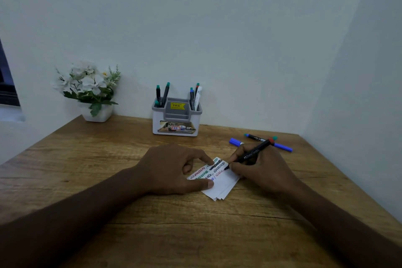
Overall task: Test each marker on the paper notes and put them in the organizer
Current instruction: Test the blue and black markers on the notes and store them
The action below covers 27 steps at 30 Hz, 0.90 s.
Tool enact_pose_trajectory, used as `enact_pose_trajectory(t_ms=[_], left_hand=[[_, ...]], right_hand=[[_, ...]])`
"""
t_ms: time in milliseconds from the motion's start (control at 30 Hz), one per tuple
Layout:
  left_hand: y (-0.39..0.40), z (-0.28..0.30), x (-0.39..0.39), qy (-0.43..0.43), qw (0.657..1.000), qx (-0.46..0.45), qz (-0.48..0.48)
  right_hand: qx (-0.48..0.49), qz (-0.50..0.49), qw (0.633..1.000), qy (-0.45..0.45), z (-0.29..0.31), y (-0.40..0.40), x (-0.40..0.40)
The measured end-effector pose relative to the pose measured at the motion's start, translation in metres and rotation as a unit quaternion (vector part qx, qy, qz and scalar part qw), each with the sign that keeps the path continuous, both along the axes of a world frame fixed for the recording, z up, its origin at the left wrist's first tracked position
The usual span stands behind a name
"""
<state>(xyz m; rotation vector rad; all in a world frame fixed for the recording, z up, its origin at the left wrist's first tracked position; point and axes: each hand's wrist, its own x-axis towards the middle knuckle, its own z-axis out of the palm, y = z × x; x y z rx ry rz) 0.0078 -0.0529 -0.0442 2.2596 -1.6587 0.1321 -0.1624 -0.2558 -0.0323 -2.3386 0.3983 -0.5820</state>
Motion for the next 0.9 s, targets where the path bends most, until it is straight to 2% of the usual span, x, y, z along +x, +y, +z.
enact_pose_trajectory(t_ms=[900], left_hand=[[0.0, 0.0008, -0.0003, 0.021, 1.0, -0.013, -0.014]], right_hand=[[-0.012, -0.027, 1.0, -0.001, 0.0034, -0.0019, -0.0028]])
